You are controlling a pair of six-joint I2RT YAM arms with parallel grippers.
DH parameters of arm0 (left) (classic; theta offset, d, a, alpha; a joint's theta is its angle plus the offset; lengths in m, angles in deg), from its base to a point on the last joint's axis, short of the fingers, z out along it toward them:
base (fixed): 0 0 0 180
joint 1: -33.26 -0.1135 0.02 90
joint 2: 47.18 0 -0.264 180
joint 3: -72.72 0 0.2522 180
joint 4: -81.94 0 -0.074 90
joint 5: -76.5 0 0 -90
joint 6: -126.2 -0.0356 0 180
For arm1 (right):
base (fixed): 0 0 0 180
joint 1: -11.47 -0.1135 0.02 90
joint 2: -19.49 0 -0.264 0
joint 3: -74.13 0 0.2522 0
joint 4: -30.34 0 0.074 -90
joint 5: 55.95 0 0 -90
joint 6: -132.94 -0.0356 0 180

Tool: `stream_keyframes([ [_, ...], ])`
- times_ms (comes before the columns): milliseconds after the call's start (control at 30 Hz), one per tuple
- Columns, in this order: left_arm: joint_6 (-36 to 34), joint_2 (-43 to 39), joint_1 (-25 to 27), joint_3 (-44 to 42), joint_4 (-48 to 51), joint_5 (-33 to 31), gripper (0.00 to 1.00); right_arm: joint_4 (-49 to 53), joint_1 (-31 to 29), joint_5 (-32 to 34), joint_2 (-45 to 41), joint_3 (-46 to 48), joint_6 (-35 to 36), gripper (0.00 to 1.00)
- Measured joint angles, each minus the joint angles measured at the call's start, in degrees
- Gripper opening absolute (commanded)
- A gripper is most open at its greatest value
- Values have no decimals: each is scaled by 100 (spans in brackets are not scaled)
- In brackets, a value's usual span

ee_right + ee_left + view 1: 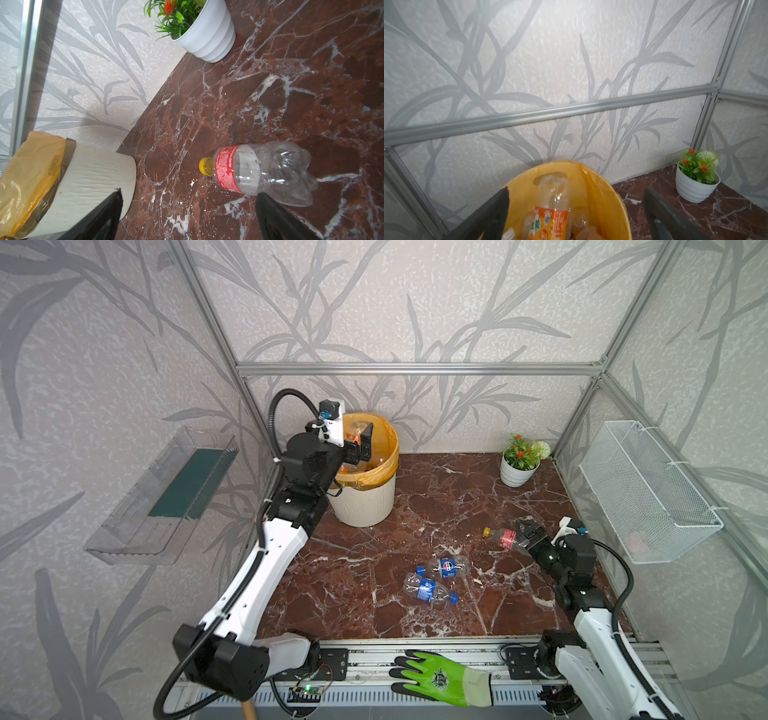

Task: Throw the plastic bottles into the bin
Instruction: 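Carry the orange-label bottle over the bin and open the left gripper, then grasp the red-label yellow-cap bottle with the right gripper while the left gripper draws back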

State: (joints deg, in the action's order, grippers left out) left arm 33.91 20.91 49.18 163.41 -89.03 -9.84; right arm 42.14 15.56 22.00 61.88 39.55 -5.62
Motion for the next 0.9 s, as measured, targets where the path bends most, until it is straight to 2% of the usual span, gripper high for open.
stream_keyframes([
  [200, 68, -1106, 138, -179, -175, 35, 99, 20, 0, 17, 385, 0, -66, 100],
  [600, 459, -1683, 551, -2356, 420, -424, 99, -323, -42, -46, 1674, 0, -448, 99],
  [767, 472, -2192, 1010, -2745, 699, -787, 99, -490, -109, 7, 2256, -31, -551, 99],
  [900, 516, -2579, 1185, -3069, 793, -1001, 99, -562, -120, 103, 2640, -188, -573, 99],
])
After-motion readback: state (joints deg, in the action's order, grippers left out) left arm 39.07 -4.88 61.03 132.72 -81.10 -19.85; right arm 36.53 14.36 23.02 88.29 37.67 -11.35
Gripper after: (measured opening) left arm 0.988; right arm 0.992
